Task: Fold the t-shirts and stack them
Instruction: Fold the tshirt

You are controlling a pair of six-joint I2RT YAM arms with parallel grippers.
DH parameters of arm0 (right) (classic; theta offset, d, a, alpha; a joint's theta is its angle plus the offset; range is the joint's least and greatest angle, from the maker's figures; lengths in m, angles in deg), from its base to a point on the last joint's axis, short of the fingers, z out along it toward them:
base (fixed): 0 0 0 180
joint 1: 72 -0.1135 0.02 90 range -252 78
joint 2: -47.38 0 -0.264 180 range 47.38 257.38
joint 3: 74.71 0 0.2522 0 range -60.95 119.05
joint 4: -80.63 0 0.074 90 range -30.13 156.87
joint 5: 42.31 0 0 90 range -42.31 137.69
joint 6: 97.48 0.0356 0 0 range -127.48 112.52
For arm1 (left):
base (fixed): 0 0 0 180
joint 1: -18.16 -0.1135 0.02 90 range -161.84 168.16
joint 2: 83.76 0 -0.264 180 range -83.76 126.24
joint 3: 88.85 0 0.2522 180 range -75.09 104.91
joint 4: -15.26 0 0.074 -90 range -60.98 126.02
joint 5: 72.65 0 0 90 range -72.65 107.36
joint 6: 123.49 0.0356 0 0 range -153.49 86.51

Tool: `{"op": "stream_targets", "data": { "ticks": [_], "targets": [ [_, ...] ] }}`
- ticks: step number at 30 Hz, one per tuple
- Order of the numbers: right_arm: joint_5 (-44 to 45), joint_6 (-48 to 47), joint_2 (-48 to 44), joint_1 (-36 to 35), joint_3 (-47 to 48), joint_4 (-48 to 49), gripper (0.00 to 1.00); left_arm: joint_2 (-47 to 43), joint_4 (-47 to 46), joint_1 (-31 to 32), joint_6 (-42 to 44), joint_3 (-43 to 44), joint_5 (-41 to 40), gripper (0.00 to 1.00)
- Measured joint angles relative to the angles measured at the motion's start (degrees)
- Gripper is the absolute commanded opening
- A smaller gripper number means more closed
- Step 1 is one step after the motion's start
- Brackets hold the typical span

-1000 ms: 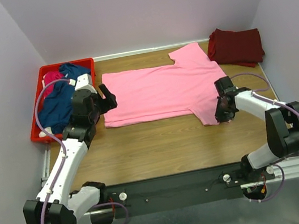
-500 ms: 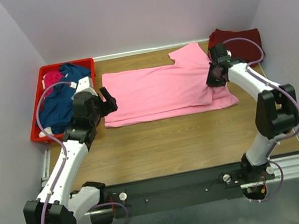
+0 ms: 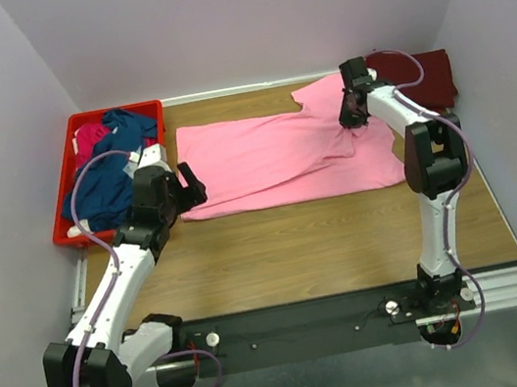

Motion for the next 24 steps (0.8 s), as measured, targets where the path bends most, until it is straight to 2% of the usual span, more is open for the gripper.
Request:
{"op": "stream_targets", "data": {
  "ticks": [3,4,5,6,8,12,16,21,24],
  "targets": [
    [0.00,0.70,1.25,0.31,2.23,0.00,0.38,0.94,0.85,0.02,-0.28,-0.74,0.68,0.86],
    [-0.02,0.85,1.38,0.37,2.64,0.04,0.49,1.51,1.27,0.02,-0.39,-0.83,0.92,0.86],
    [0.02,1.44,1.49,0.63,3.21,0.04,0.54,2.01,1.42,0.02,-0.46,-0.94,1.33,0.86],
    [0.00,1.77,1.49,0.87,3.50,0.07,0.63,2.69,1.75,0.02,-0.63,-0.98,1.99,0.86],
    [0.11,2.60,1.49,1.44,4.15,0.04,0.66,3.96,1.95,0.11,-0.92,-1.03,3.04,0.86],
    [-0.76,1.84,0.42,2.27,4.28,0.55,0.66,7.28,2.14,0.42,-1.64,-1.03,5.44,0.86],
    [-4.83,0.37,-5.18,2.47,0.31,1.64,0.68,12.15,2.25,1.77,-2.01,-0.76,7.52,0.86],
    [-17.86,0.20,-17.16,2.27,-15.82,10.38,0.72,19.61,2.47,4.83,-2.23,1.64,8.28,0.86],
    [-25.03,0.61,-19.15,-0.52,-22.69,14.97,0.70,22.18,1.84,5.66,-2.64,2.64,8.55,0.81]
  ]
}}
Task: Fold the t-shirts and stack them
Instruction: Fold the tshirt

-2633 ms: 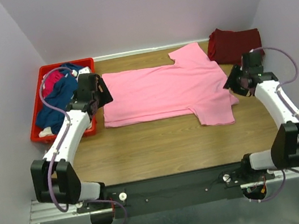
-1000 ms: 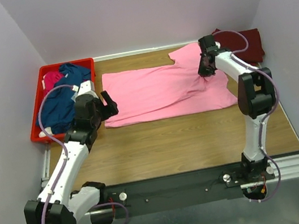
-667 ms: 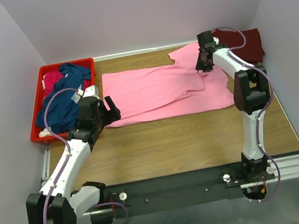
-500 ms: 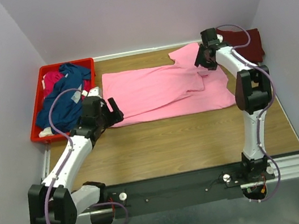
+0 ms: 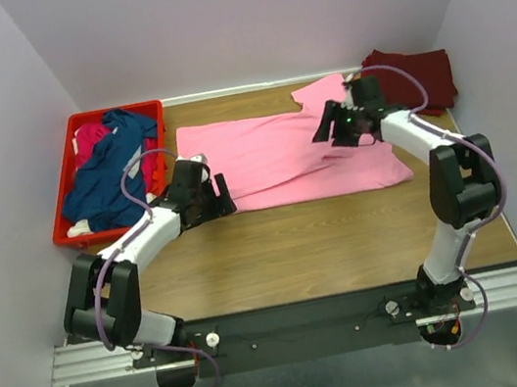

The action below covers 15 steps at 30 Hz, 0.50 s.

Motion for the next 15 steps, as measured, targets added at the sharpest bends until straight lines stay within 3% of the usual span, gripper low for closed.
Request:
{"op": "stream_targets", "data": {
  "ticks": [6,15],
  "targets": [
    [-9.27,3.23,3.50,-9.40,-6.93,7.80,0.65,4.33,-1.84,-0.04,-0.74,3.08,-0.24,0.54],
    [-14.16,9.84,9.66,-15.82,-7.48,17.57,0.64,7.72,-3.69,-0.04,-1.20,3.50,-0.44,0.53]
  ]
}}
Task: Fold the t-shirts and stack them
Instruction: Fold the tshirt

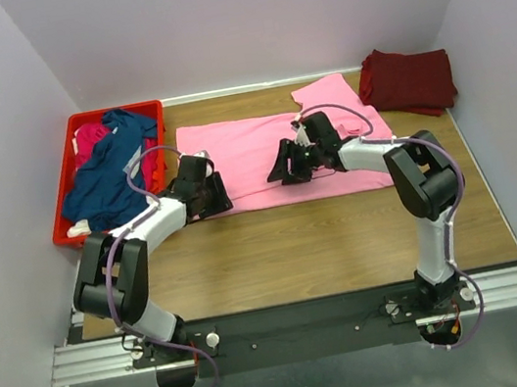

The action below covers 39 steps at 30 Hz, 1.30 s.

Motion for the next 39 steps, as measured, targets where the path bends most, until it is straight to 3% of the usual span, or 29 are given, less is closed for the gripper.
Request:
{"op": "stream_targets", "data": {
  "ticks": [15,20,22,25,31,39],
  "targets": [
    [-0.83,4.83,3.63,-1.99,0.28,5.14,0.64,3.61,-0.44,0.00,0.04,-0.17,-0.85,0.54],
    [1.33,4.50,0.42,-2.25,-2.82,5.01,0.64,1.88,0.07,0.00,-1.16,-0.09,-3.39,0.64],
    [4.33,3.30,-2.40,-2.27,-4.09,4.15,0.66,-0.31,-0.04,-0.55,-3.06,-0.17,-4.81,0.74],
    [8.94,1.11,-6.80,-2.34,-5.49,3.26,0.67,-4.24,-1.27,-2.62,-6.16,-1.25,-6.58,0.80],
    [15.93,-3.37,-11.58,-2.34,-6.47,1.84,0.67,-6.49,-3.65,-6.51,-10.12,-2.71,-8.55,0.80],
    [16.65,-4.24,-10.75,-2.36,-7.28,-0.17,0.67,-3.93,-6.10,-6.49,-16.96,-4.98,-6.73,0.85]
  ]
}}
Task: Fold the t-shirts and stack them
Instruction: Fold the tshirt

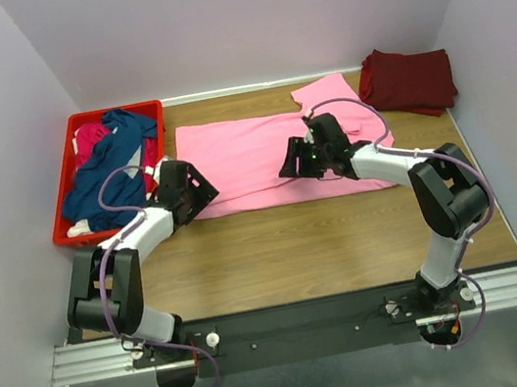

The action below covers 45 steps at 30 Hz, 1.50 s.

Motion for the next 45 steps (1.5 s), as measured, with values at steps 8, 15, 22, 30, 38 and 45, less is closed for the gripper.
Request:
{"op": "stream_targets", "data": {
  "ticks": [8,15,22,30,38,45],
  "targets": [
    [0.07,-0.28,0.76,0.00,-0.24,-0.02,0.67,2.60,-2.36,0.00,-5.14,-0.85,0.15,0.86],
    [0.04,-0.28,3.50,0.02,-1.97,0.33,0.66,2.95,-3.87,0.00,-7.06,-0.76,0.11,0.86],
    [0.02,-0.31,3.50,0.02,-2.80,2.23,0.66,3.37,-4.98,0.00,-8.35,-0.76,0.09,0.86],
    [-0.04,-0.31,3.43,0.02,-3.19,3.06,0.66,5.05,-5.05,0.00,-8.72,-0.11,-0.11,0.86],
    [-0.02,-0.35,2.91,0.02,-4.26,4.20,0.66,7.21,-5.09,0.00,-8.76,3.61,-0.59,0.86],
    [0.00,-0.50,2.51,0.00,-4.81,4.48,0.66,12.98,-4.98,0.00,-8.61,10.16,-0.70,0.86]
  ]
}}
